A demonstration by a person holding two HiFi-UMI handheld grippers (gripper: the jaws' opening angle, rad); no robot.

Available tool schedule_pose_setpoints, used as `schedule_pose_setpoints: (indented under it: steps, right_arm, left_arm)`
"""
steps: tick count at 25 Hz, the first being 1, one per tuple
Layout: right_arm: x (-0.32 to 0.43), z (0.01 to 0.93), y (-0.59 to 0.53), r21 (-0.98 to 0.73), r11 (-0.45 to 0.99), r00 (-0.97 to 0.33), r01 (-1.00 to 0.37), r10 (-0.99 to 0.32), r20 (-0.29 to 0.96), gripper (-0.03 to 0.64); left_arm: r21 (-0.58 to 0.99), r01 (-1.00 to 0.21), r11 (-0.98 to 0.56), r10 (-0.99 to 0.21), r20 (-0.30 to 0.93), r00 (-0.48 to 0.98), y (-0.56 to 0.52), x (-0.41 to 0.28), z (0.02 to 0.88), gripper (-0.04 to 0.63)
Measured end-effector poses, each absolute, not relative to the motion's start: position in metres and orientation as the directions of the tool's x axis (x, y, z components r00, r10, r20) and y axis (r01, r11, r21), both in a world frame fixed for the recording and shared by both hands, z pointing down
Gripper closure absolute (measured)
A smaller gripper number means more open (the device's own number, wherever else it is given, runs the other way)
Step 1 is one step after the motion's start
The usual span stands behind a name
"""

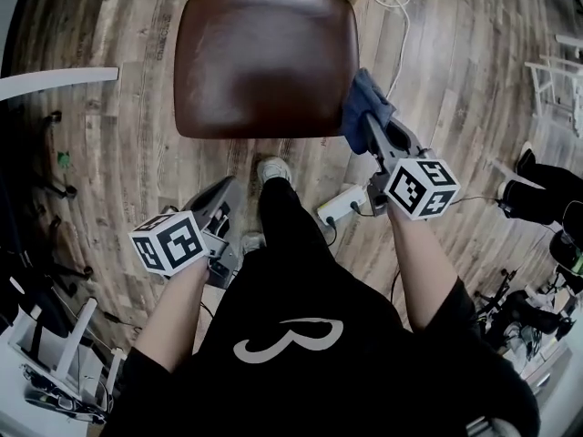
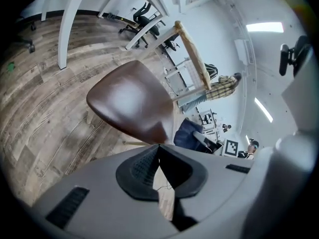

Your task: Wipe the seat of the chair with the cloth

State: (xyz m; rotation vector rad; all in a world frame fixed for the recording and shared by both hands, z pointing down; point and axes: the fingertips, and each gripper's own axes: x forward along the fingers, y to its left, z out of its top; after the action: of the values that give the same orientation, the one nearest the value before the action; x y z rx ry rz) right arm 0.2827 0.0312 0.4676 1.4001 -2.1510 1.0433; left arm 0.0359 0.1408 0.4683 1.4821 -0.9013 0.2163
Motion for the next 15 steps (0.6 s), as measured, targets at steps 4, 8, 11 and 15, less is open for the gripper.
schedule_pose_setpoints:
  steps: [4,8,11,15]
  right_arm:
    - [0.265,0.419,0.055,-0.431,0.276,-0.498,-0.859,-0.646,0.579,0.563]
    - [0.237,0.362,0.093,-0.487,0.308,-0.552,-0.817,-0.66,0.509,0.563]
    - [0.218,0.311,0.125,-0.507,0.362,-0.599,-0.782,-0.661,0.453,0.563]
    - [0.187,0.235,0.162,-0.485,0.514,-0.697,-0.707,-0.619,0.361,0.563]
  left_arm:
    - [0.784,-0.619,0.052,-0.455,0.57,0.684,0.137,0.033,0.43,0.581]
    - [0.779,-0.623,-0.07,-0.491,0.517,0.702,0.15,0.026,0.377,0.581]
    - [0.775,-0.613,-0.153,-0.513,0.468,0.72,0.168,0.024,0.327,0.581]
    - [0.728,-0.605,-0.323,-0.551,0.375,0.746,0.189,0.018,0.248,0.581]
